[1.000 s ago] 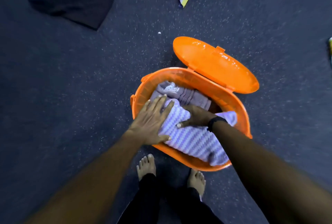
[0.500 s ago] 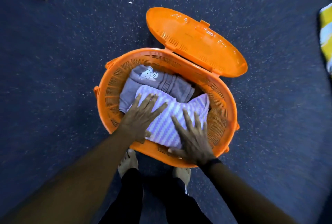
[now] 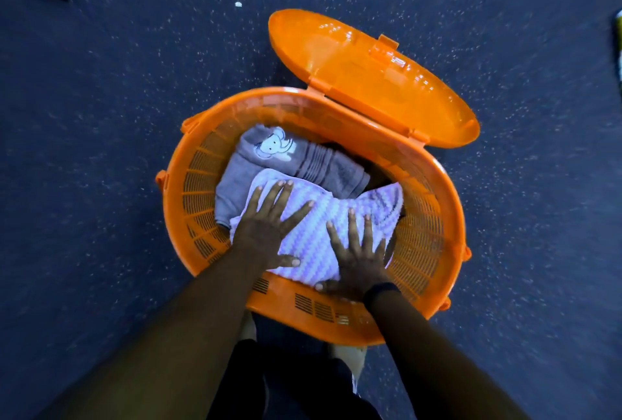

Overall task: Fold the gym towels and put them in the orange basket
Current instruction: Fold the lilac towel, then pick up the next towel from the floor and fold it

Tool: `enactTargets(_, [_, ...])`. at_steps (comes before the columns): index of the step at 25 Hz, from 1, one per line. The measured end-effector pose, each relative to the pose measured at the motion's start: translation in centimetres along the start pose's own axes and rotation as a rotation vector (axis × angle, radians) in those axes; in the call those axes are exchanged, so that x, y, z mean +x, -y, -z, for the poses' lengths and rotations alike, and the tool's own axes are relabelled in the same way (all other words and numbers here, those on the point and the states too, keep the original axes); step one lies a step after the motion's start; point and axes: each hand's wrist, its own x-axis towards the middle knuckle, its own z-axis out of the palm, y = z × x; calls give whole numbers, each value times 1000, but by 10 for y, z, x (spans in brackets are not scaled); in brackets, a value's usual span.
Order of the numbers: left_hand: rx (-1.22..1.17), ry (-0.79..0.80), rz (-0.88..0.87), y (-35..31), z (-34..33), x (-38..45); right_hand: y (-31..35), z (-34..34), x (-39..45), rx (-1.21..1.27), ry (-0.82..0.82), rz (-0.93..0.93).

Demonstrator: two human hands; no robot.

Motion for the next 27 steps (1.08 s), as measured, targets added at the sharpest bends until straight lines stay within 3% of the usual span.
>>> enactTargets(4, [10,70,100,-8,101,-36,-11,101,-51,66,62,48])
enactTargets(8, [-104,59,282,-18,251,-93,-17,250,-107,211,-34,-27])
enactTargets(16, [-294,-379,466,-67,593,-226,1,600,-232,237,-333,5])
enactTargets(21, [-370,-616,597,-92,704,-352,60,753,-306,231,-409,98])
enactTargets(27, [-428,-781,919,-83,725,-533,196,842,-344,174,-420,326])
